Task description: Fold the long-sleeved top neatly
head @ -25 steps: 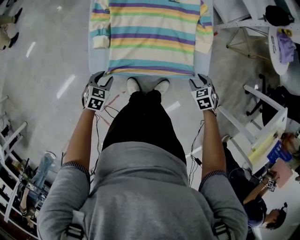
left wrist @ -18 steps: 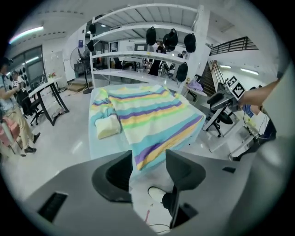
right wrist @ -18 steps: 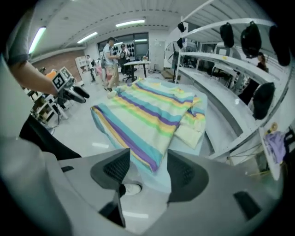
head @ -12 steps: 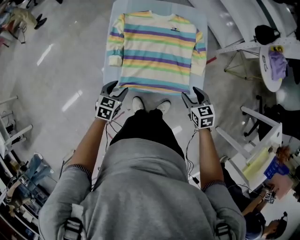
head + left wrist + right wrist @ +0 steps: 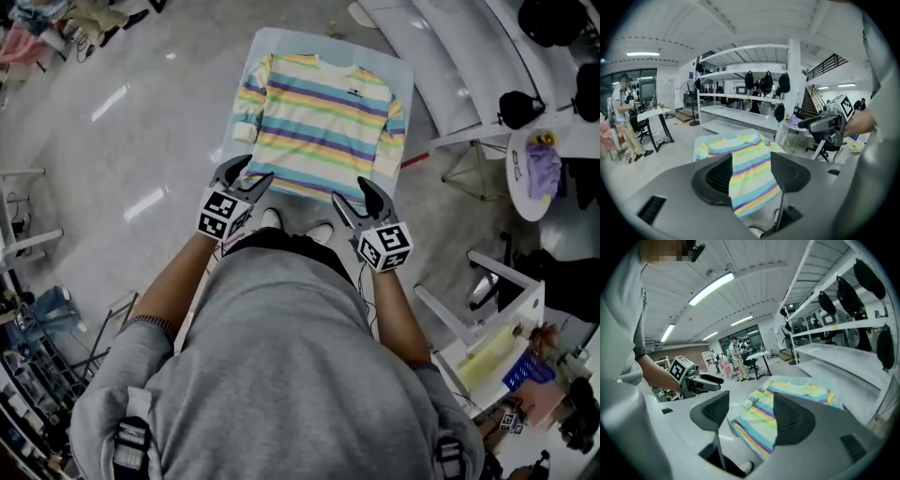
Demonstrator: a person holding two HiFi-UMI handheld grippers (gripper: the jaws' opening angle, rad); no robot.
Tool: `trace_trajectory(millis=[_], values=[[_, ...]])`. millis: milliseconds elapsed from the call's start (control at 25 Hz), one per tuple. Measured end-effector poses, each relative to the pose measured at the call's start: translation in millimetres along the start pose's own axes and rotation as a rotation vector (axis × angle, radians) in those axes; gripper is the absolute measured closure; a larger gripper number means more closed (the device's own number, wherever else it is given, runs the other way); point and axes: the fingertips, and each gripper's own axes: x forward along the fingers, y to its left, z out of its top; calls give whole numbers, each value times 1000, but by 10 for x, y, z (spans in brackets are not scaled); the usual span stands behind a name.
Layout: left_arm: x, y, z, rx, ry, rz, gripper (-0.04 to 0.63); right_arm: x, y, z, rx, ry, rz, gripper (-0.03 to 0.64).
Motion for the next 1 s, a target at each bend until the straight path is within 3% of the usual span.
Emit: trace_trajectory(millis=[240, 440, 680, 1000], values=[[-128, 244, 222, -33, -94, 87, 314, 303, 189, 384, -94, -19, 77, 302], [-31, 591, 111, -59, -83, 92, 307, 749, 311, 572, -126, 13, 118, 292], [258, 1140, -220, -116, -9, 118, 293, 1404, 447, 630, -121, 86, 125, 281], [939, 1651, -876, -152, 179, 115, 294, 1952, 504, 681, -85, 141, 104, 281]])
